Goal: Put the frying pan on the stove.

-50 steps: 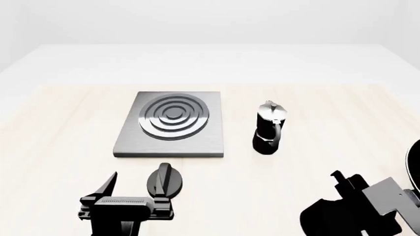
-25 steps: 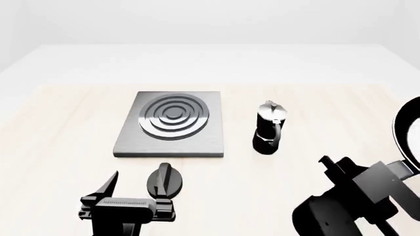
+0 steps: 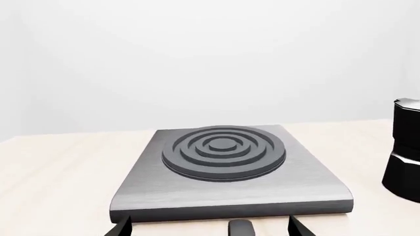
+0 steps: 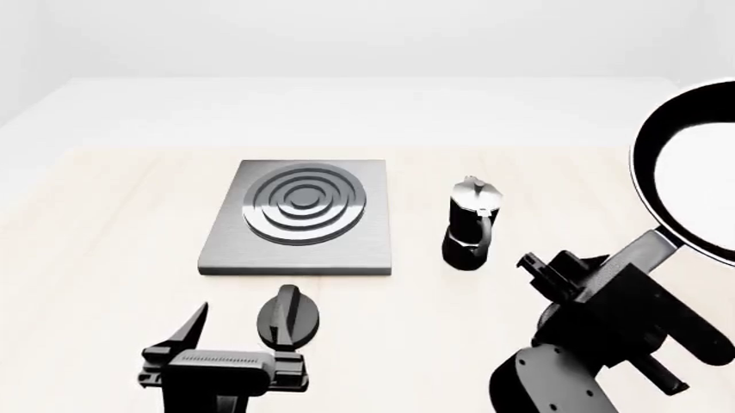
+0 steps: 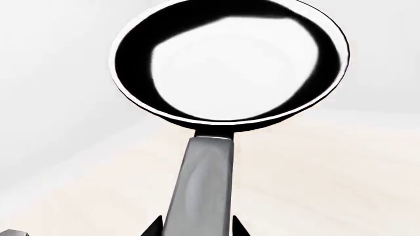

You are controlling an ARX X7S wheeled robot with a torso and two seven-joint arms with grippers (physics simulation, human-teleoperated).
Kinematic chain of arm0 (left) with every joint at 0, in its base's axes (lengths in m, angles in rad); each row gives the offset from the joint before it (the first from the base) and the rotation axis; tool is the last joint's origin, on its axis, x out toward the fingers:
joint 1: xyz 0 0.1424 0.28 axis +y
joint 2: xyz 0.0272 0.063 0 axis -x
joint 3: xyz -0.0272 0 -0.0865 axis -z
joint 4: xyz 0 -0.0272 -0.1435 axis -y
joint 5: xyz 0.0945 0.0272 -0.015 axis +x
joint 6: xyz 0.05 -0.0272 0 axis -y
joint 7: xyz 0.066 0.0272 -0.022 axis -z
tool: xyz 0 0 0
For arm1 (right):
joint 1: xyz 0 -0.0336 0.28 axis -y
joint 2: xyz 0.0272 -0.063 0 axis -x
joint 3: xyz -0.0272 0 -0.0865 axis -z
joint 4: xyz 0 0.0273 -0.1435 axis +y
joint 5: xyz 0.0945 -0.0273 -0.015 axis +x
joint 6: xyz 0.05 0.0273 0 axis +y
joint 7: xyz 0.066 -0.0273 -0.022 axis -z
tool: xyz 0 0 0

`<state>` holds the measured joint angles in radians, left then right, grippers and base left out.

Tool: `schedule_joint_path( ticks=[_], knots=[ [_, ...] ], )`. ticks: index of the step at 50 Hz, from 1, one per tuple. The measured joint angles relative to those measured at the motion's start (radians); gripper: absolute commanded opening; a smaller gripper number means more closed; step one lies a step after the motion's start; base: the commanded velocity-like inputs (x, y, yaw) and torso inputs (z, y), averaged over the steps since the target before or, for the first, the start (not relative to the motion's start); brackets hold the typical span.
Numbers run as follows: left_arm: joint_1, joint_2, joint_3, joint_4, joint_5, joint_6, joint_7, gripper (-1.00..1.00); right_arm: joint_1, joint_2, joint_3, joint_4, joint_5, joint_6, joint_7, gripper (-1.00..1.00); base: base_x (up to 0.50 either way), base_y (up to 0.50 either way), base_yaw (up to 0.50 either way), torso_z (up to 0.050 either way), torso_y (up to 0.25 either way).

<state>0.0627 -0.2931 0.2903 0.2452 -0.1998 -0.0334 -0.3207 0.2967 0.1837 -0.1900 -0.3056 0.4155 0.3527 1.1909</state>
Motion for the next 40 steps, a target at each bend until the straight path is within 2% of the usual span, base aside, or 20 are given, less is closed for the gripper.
schedule_joint_path(
  ticks=[40],
  knots=[
    [0.006,-0.015,0.005,0.016,-0.003,-0.001,-0.023,1.0,0.037,0.056,-0.202,-0.079,0.038,-0.057,-0.243,-1.0,0.0,0.0,0.0,0.0,0.002]
  ],
)
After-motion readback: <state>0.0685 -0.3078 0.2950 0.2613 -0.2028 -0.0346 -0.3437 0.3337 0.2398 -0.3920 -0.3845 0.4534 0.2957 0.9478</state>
